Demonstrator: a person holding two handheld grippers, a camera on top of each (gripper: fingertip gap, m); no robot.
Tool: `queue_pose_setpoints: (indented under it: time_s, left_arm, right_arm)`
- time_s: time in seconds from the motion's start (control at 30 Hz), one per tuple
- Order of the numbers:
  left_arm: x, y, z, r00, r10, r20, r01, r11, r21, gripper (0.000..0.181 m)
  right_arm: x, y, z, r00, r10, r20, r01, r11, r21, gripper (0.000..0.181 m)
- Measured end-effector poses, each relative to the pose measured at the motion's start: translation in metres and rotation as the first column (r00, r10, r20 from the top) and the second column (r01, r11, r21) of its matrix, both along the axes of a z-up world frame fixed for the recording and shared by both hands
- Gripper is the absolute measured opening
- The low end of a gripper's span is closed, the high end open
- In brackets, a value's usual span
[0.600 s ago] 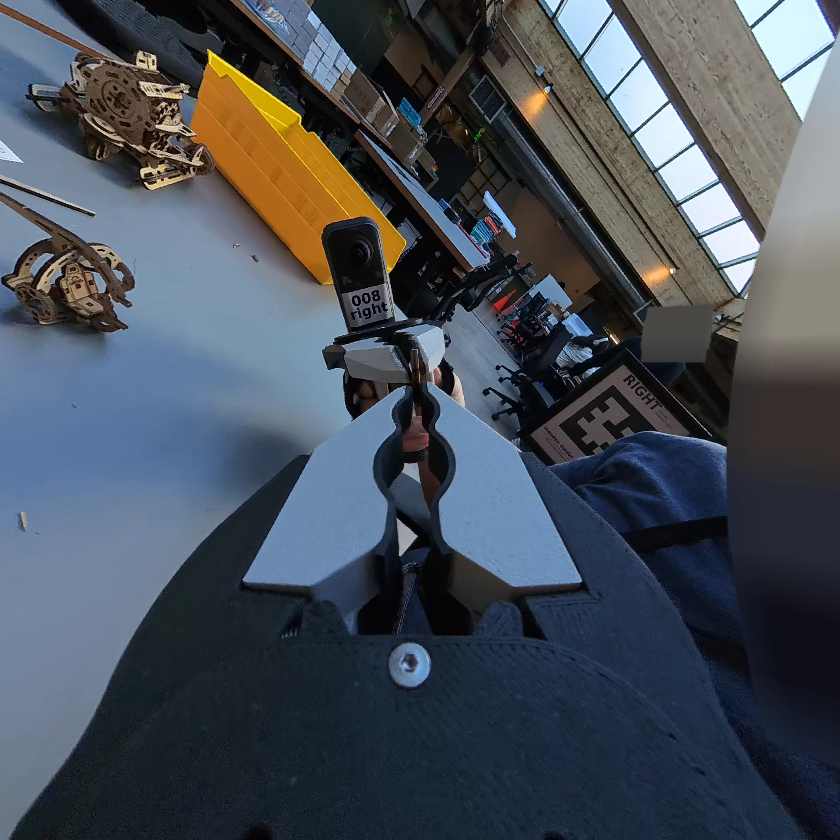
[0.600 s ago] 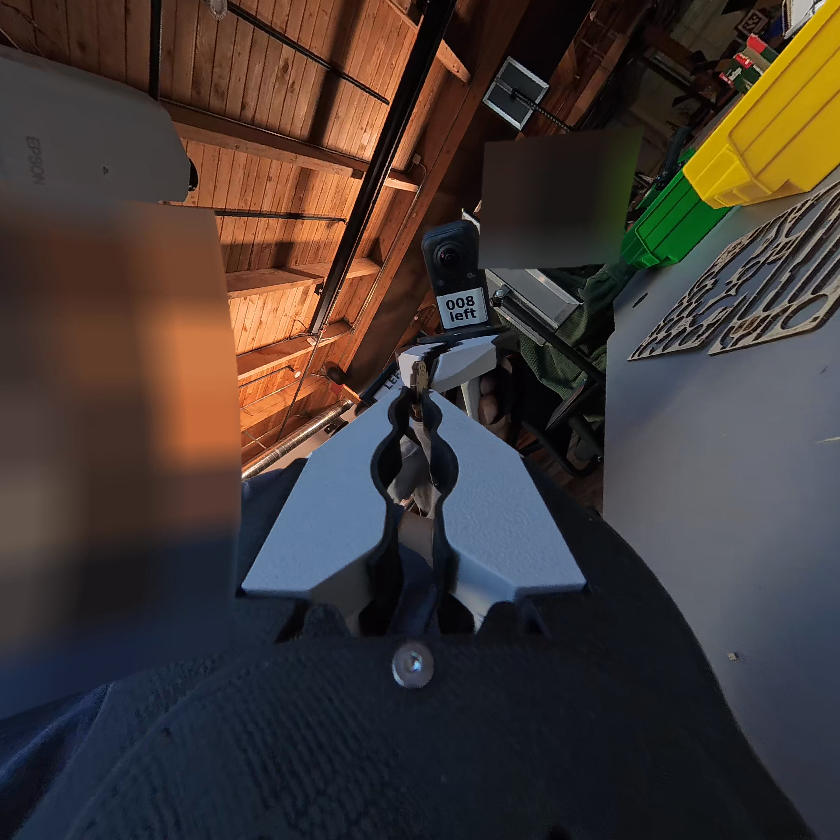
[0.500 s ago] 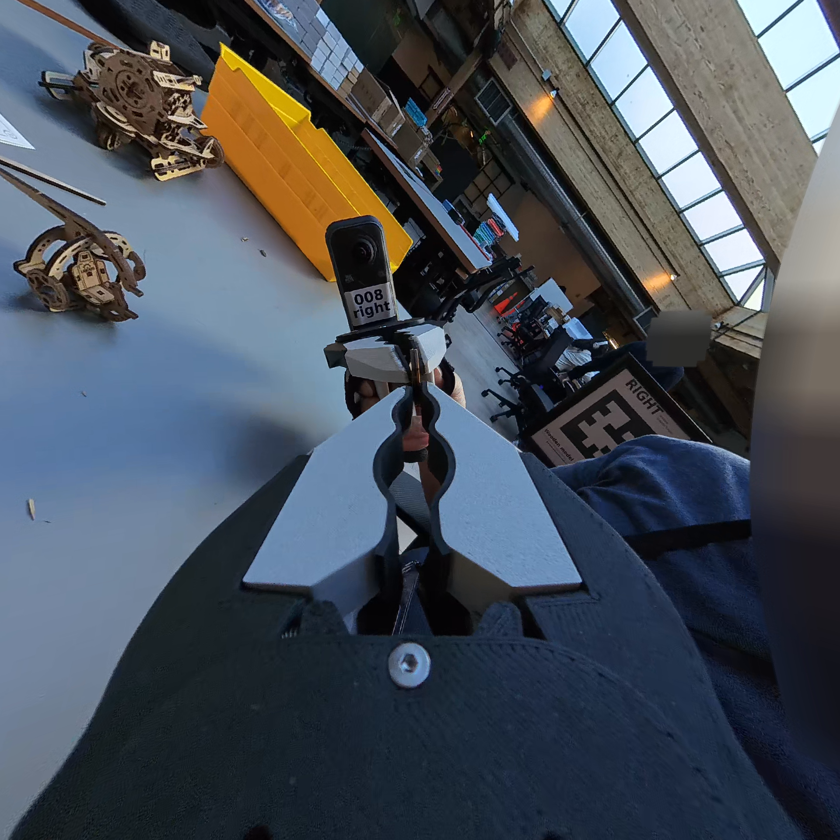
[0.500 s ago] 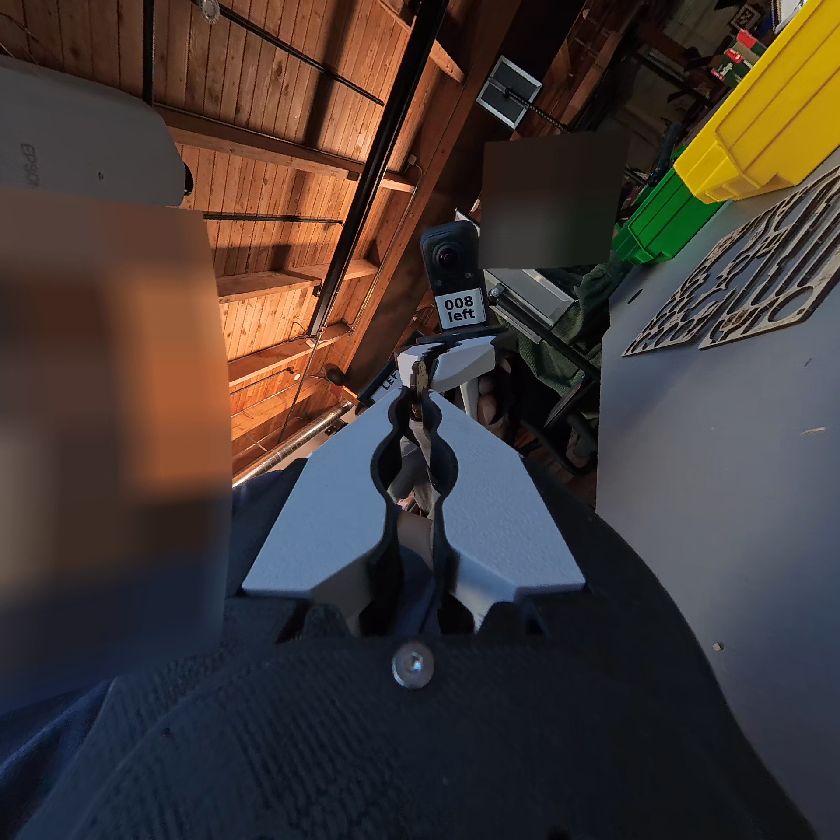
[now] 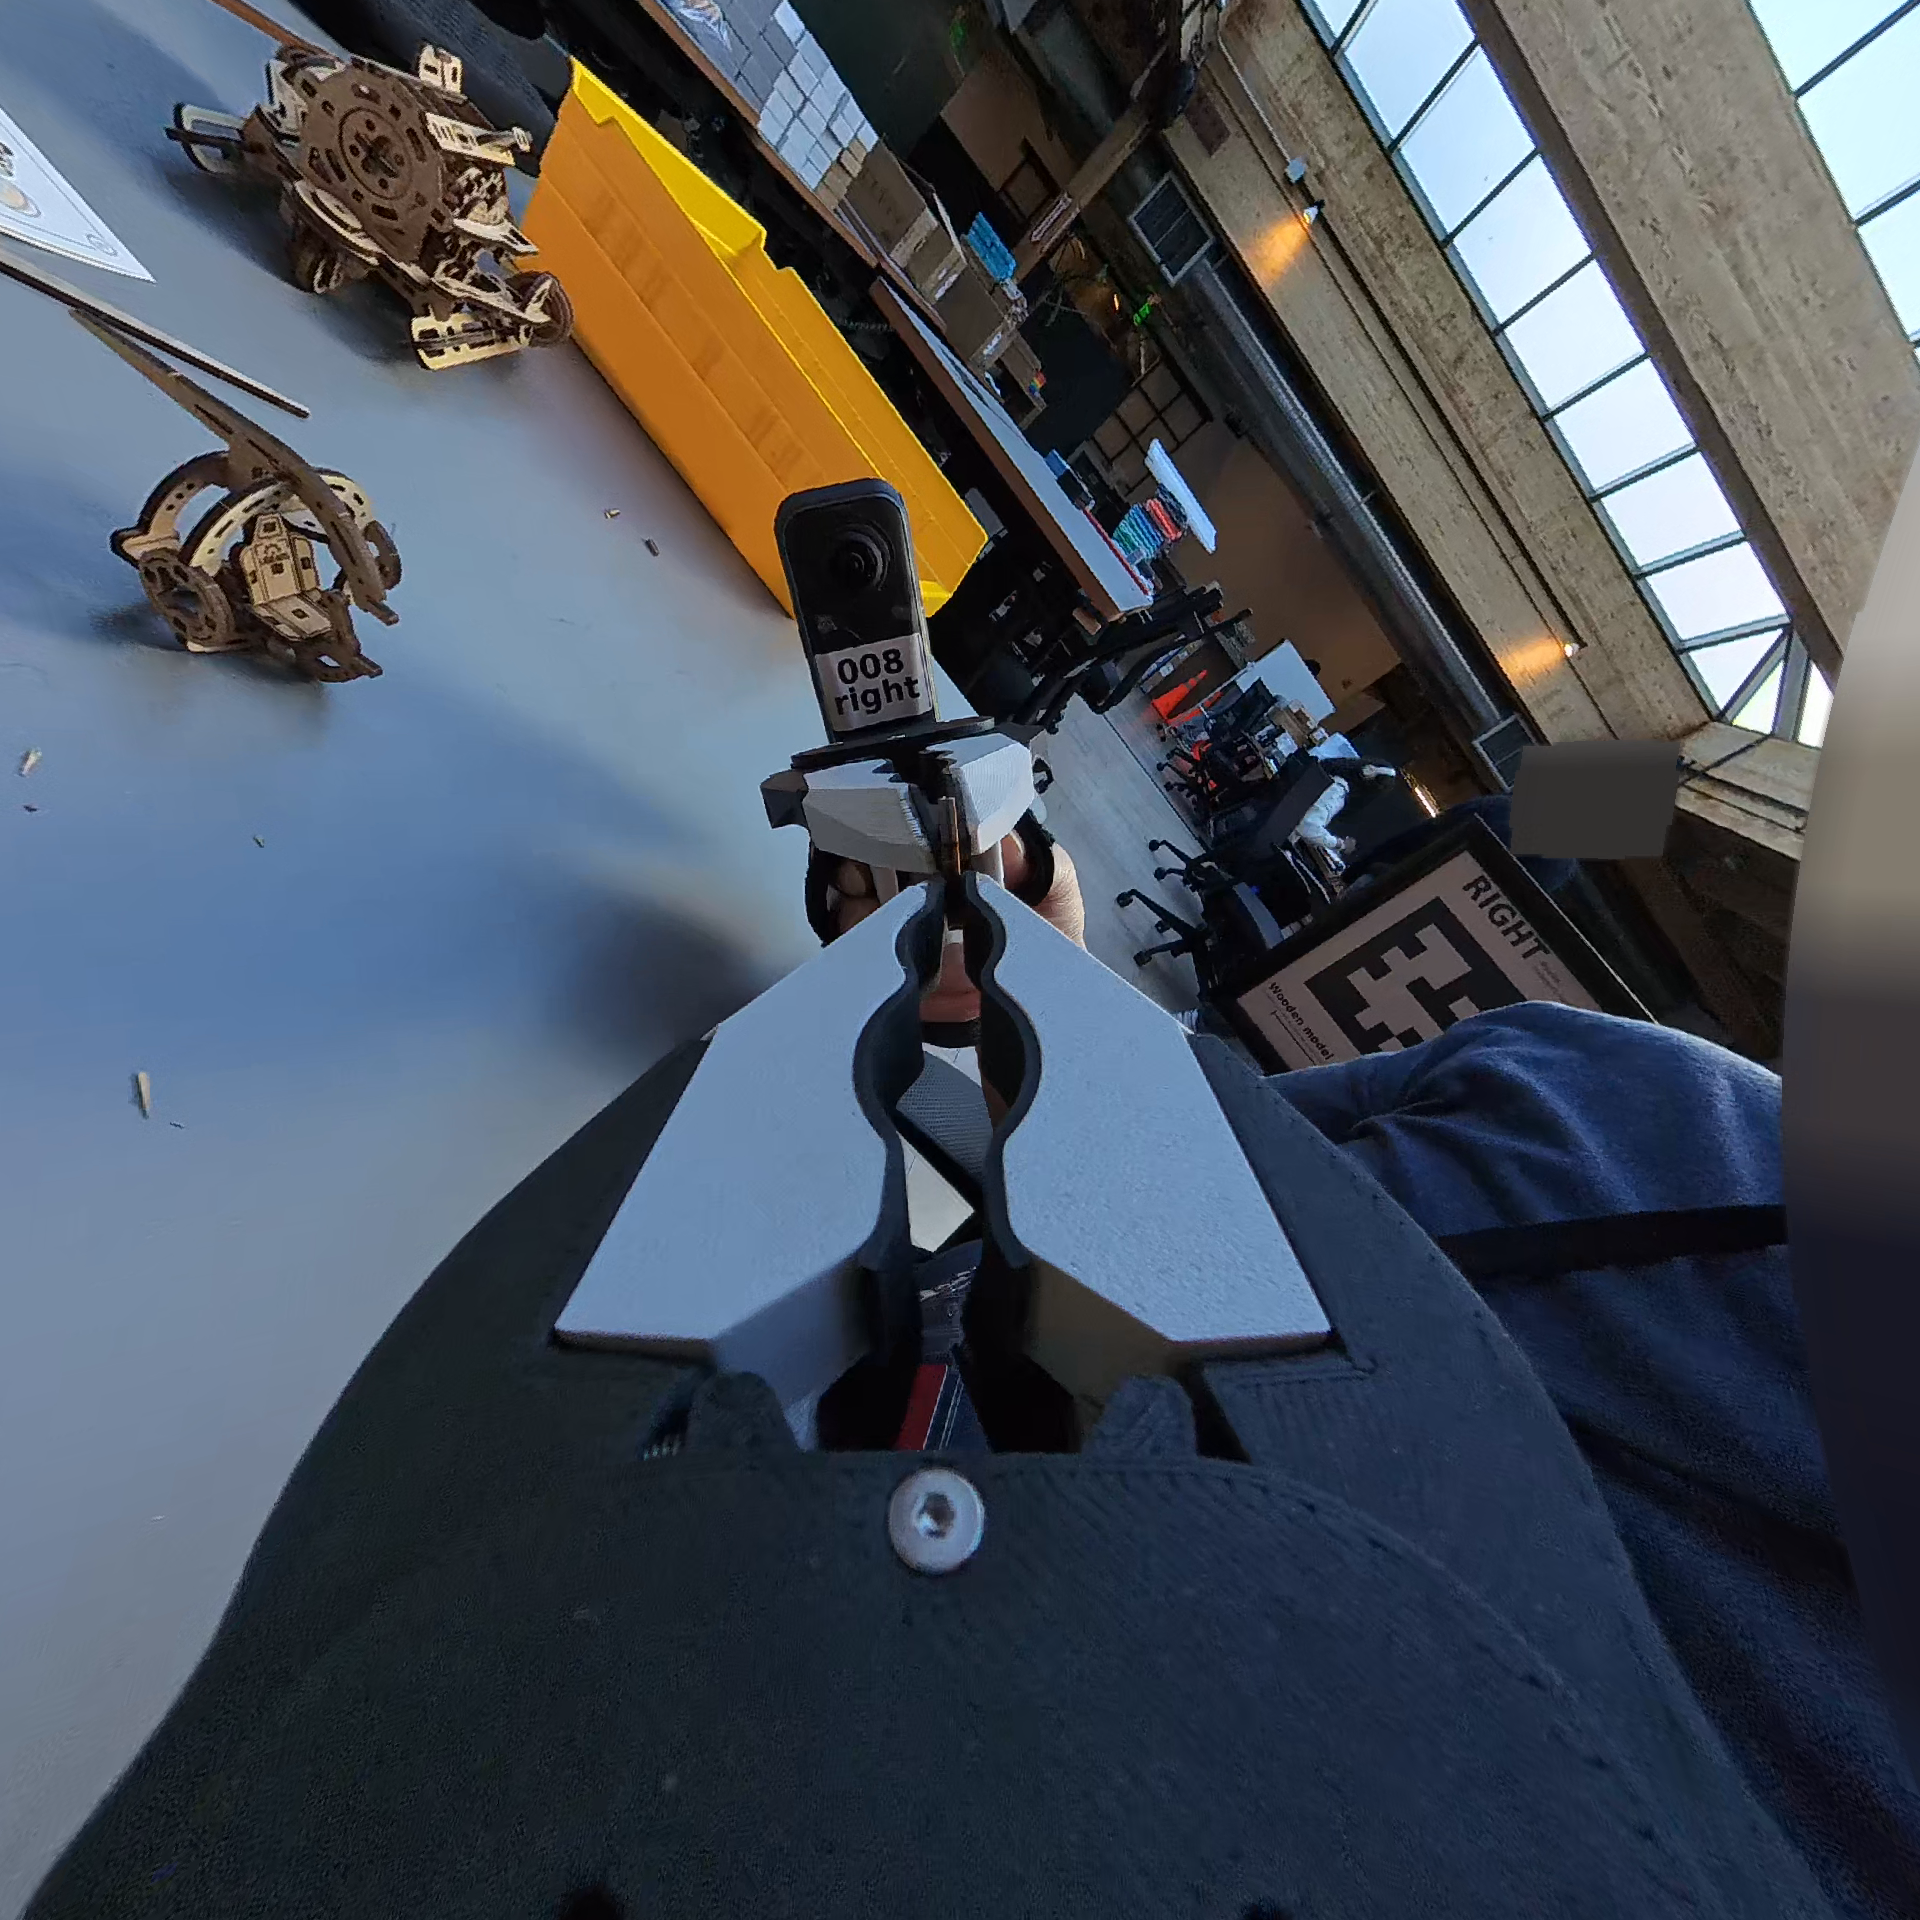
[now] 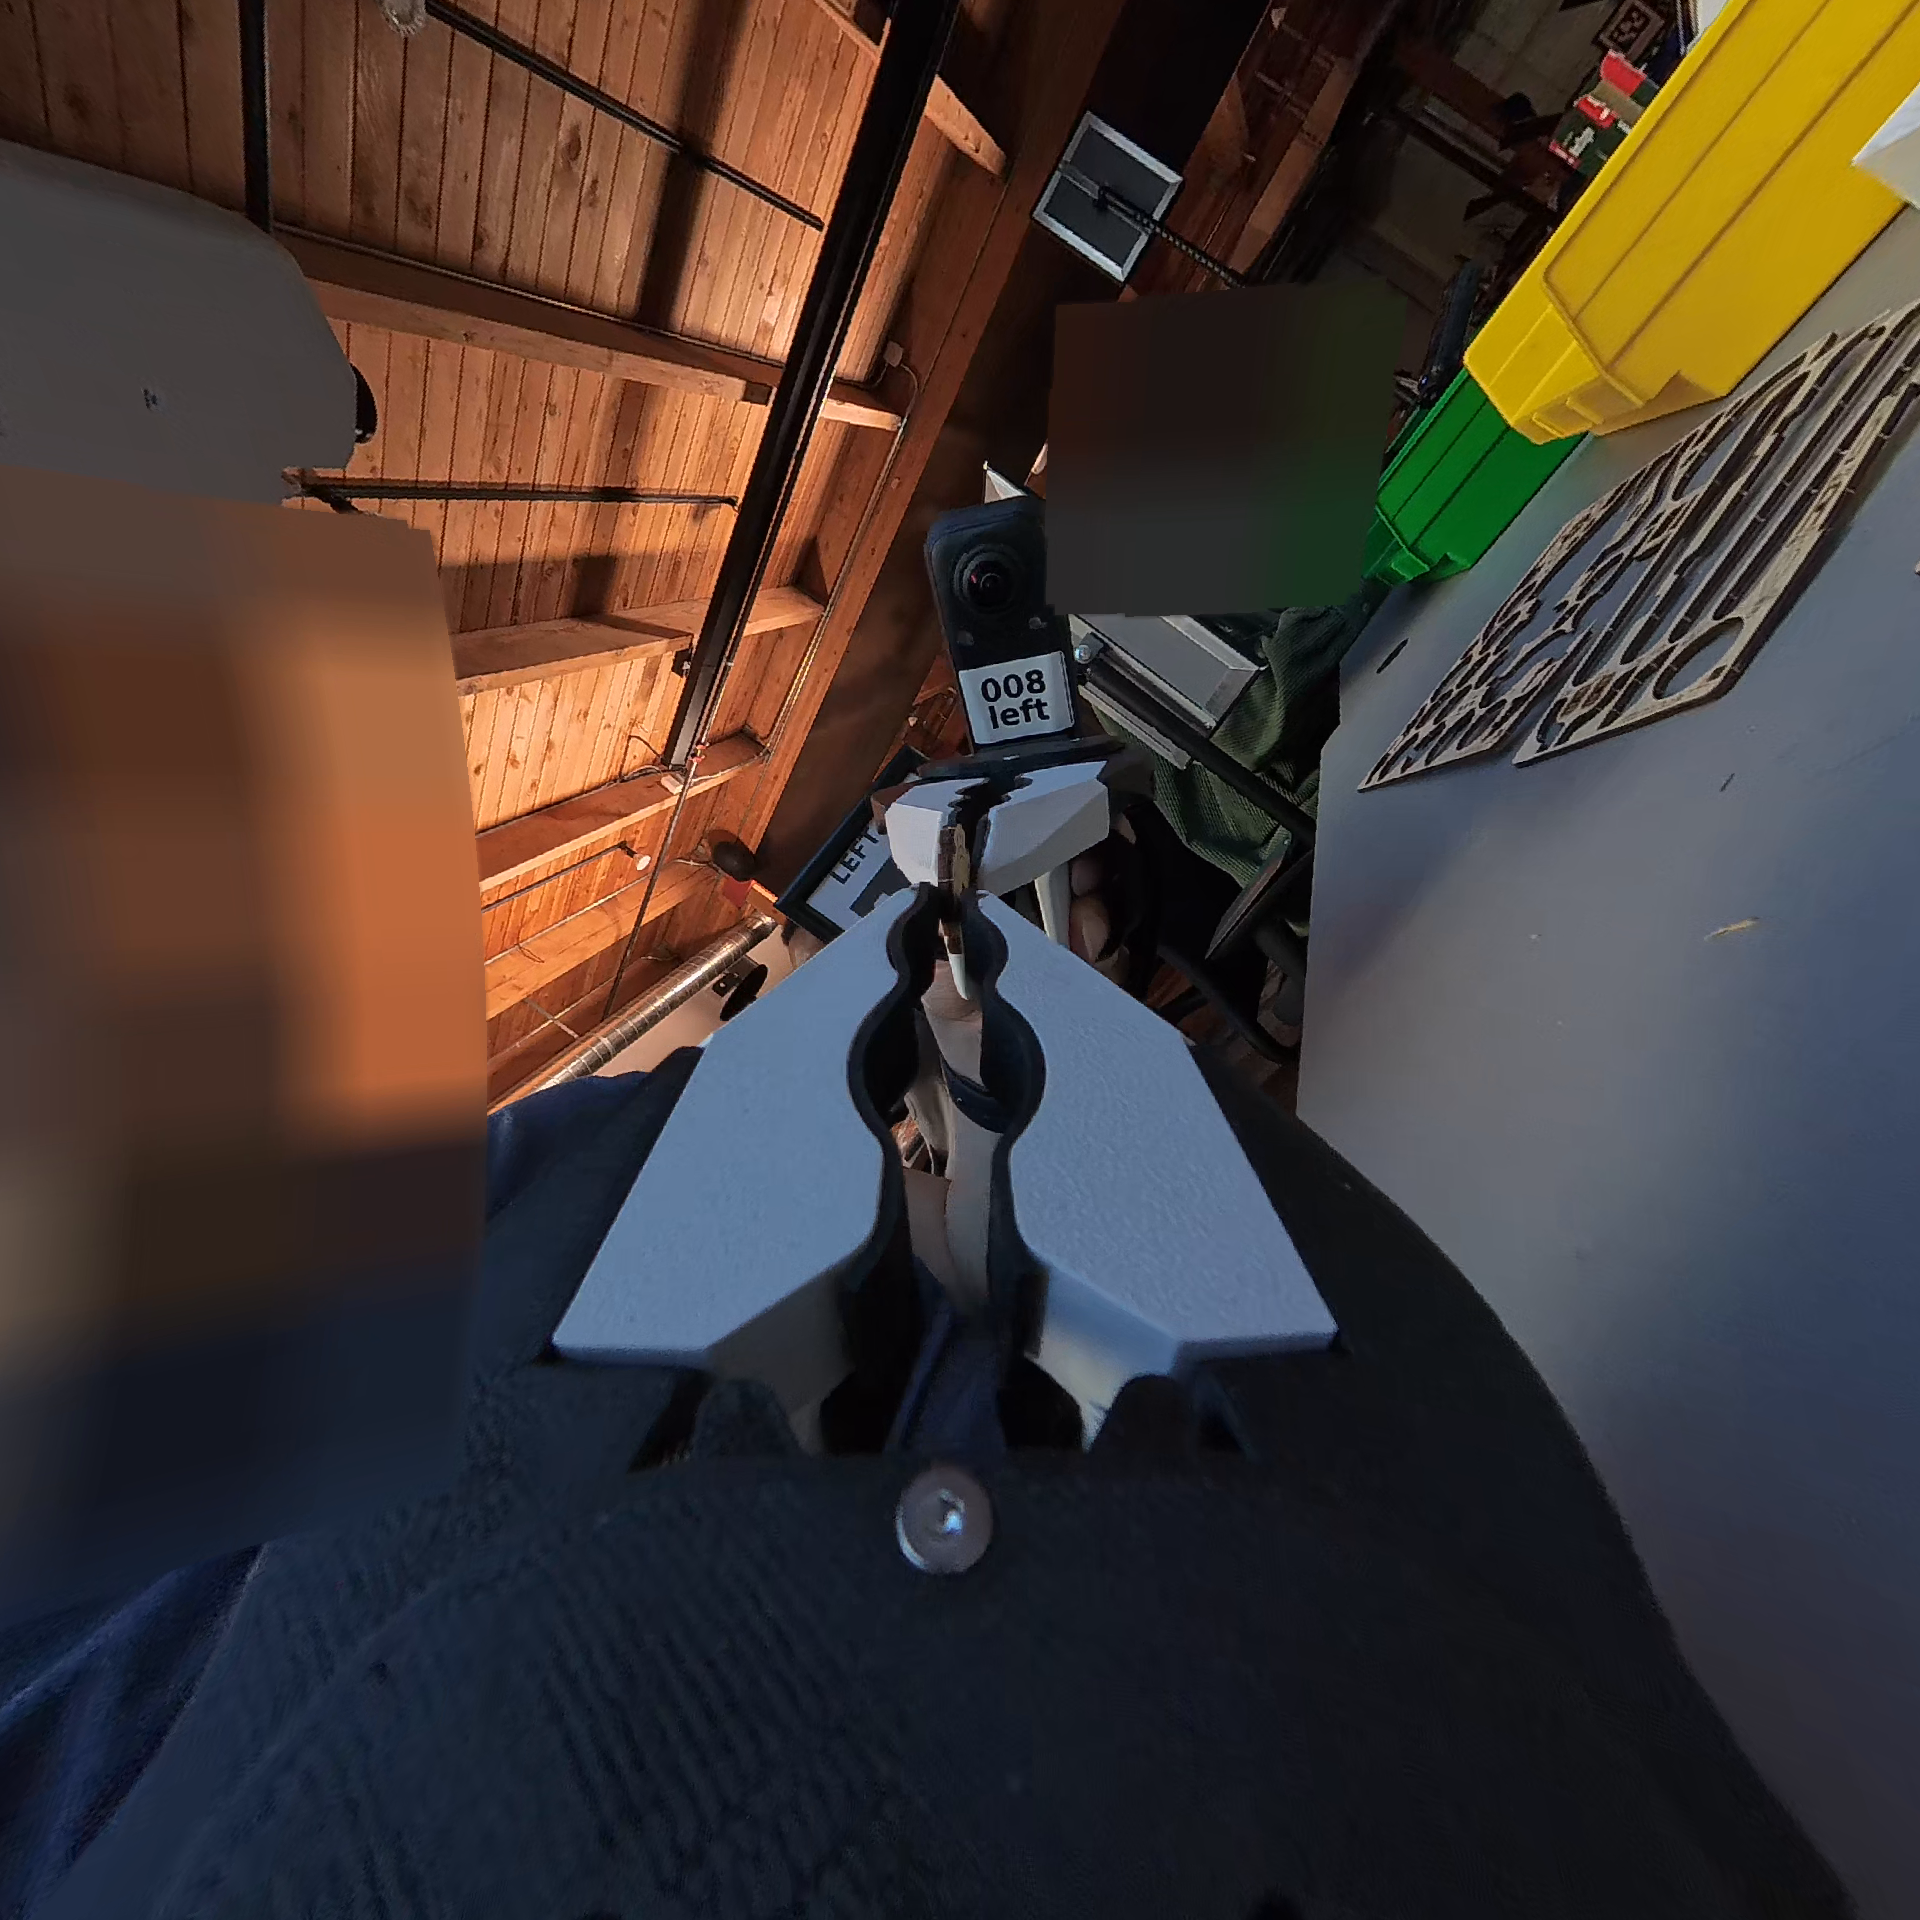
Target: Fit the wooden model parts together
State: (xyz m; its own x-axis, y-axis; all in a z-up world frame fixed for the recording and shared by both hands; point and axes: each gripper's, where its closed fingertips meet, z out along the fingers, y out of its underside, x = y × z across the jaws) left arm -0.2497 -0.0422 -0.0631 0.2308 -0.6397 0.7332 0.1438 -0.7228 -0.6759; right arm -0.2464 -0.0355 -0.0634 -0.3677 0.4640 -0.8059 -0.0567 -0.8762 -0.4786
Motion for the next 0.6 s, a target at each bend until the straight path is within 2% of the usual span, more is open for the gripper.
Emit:
queue_pose_setpoints:
  time_s: [0.27,0.47,0.53,0.6]
  left_arm:
    - [-0.002,0.009,-0.027,1.0,0.017,0.002,-0.017,0.999,-0.042,0.001]
    - [-0.023,-0.002,-0.044,0.998,0.057,0.022,-0.056,0.997,-0.046,0.002]
    - [-0.035,-0.003,-0.047,0.996,0.086,0.033,-0.084,0.994,-0.064,0.001]
    - [-0.053,0.001,-0.053,0.989,0.143,0.027,-0.14,0.986,-0.093,0.001]
  right_arm:
    - [-0.002,0.01,-0.028,0.988,-0.05,0.145,0.044,0.998,0.042,0.001]
    - [-0.024,-0.003,-0.044,0.956,0.033,0.293,-0.071,0.99,0.119,0.002]
    - [-0.036,-0.004,-0.047,0.944,0.017,0.329,-0.098,0.968,0.232,0.004]
    - [-0.049,0.003,-0.053,0.916,-0.105,0.388,-0.085,0.893,0.441,0.025]
